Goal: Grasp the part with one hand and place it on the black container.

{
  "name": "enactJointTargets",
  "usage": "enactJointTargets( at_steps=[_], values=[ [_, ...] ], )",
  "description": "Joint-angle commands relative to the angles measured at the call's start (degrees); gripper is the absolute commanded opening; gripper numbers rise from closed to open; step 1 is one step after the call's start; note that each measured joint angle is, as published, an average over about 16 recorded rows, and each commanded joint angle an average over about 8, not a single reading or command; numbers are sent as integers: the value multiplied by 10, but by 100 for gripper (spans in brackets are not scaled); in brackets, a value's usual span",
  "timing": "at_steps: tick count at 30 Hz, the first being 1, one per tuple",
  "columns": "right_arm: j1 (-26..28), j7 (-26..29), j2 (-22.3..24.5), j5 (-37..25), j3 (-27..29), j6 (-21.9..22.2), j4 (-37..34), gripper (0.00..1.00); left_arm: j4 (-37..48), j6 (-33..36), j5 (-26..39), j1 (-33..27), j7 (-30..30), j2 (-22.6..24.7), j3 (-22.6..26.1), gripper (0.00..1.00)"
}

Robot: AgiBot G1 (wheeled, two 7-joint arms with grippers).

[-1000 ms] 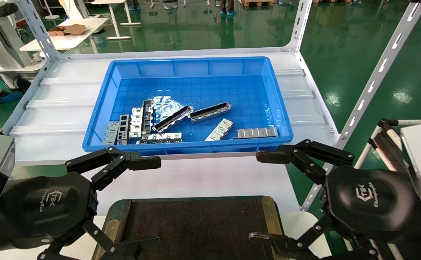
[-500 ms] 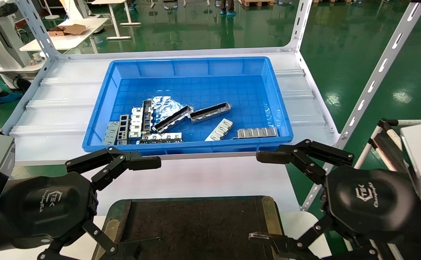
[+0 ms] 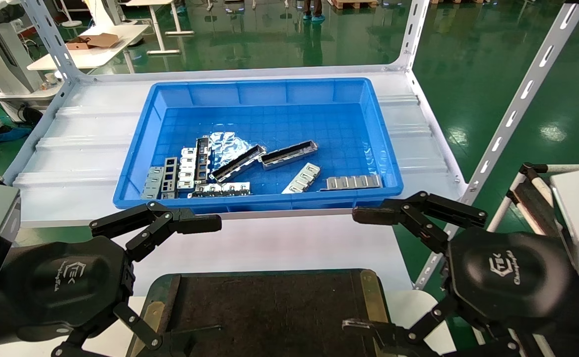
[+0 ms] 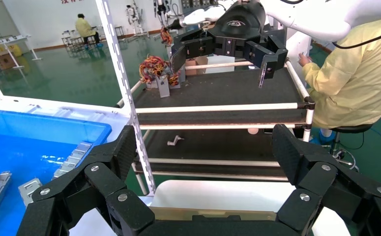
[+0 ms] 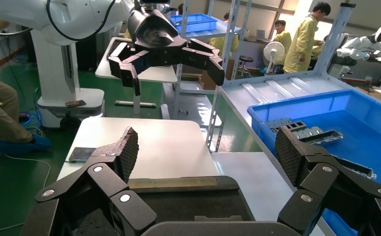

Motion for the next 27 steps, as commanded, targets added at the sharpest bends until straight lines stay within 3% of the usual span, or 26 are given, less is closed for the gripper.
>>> enactJointTargets(
  at_steps=[1,27],
  values=[
    [0,0,0,0,0,0,0,100,0,0,0,0,0,0,0,100],
    [0,0,0,0,0,0,0,100,0,-1,2,-2,0,1,1,100]
  ],
)
